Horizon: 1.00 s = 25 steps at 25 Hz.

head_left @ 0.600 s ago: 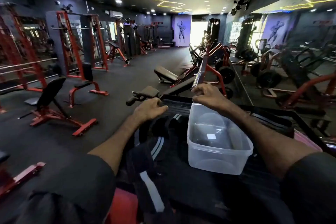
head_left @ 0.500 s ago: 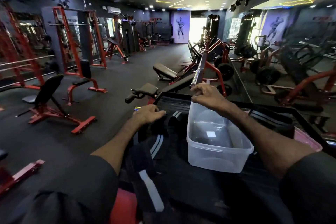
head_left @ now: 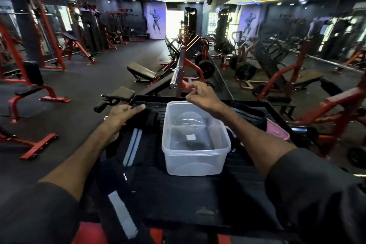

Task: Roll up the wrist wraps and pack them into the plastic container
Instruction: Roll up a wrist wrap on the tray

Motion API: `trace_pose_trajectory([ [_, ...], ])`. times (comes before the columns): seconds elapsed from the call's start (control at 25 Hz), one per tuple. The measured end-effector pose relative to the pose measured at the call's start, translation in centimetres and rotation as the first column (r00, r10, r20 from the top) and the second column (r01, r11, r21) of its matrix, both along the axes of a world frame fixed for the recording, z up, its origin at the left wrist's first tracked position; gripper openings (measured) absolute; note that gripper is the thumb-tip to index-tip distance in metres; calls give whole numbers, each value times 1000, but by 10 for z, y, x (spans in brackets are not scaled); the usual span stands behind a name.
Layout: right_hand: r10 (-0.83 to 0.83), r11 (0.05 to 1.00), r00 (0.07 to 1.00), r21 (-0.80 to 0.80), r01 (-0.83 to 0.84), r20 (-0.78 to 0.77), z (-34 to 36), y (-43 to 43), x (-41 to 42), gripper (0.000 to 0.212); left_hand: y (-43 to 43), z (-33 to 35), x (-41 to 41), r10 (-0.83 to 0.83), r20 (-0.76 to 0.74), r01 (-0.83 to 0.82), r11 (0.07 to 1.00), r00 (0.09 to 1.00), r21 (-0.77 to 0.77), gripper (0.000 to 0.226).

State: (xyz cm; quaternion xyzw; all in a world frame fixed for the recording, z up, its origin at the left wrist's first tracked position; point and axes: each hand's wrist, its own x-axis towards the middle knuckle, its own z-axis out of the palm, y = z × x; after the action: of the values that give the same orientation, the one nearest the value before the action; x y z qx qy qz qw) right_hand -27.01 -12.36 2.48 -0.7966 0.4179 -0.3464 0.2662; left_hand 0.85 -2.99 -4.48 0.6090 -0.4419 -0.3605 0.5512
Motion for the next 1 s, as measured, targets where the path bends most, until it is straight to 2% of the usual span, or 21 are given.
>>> trace_pose_trajectory([
  [0.08,-33,999,999,17,33,16,7,-2,-14,35,-6,20,-12,-8,-150,-13,991,989,-136,59],
  [0.2,-117,993,992,26,116,41,20,-5,-41,33,-9,61,-39,34,-174,-80,961,984,-266,36],
  [0.32,-227,974,971,37,225,80,29,-7,-75,35,-8,110,-73,-32,-210,-54,919,977,-391,25],
  [0.52,-446,893,891,110,436,85,19,-14,-138,7,1,172,-140,-177,-269,5,842,947,-539,20],
  [0.6,-544,831,838,161,533,36,4,-19,-162,15,4,176,-168,-219,-297,18,830,929,-558,23],
  [0.68,-624,753,780,234,615,-42,-12,-18,-181,35,4,168,-196,-290,-313,88,844,904,-530,22],
  [0.76,-615,721,782,333,608,-98,-34,-35,-198,57,2,154,-217,-360,-343,160,856,868,-492,24],
  [0.84,-599,705,799,439,556,-50,-47,-44,-205,71,1,143,-233,-345,-373,158,879,861,-449,21],
  [0.88,-597,695,802,503,514,5,-57,-57,-207,71,3,139,-241,-325,-388,139,889,863,-437,19],
  [0.96,-529,715,839,600,359,129,-63,-60,-202,53,7,135,-255,-307,-393,122,894,867,-430,17],
  [1.0,-535,701,831,630,336,152,-62,-54,-197,52,10,131,-262,-310,-387,130,896,869,-425,16],
])
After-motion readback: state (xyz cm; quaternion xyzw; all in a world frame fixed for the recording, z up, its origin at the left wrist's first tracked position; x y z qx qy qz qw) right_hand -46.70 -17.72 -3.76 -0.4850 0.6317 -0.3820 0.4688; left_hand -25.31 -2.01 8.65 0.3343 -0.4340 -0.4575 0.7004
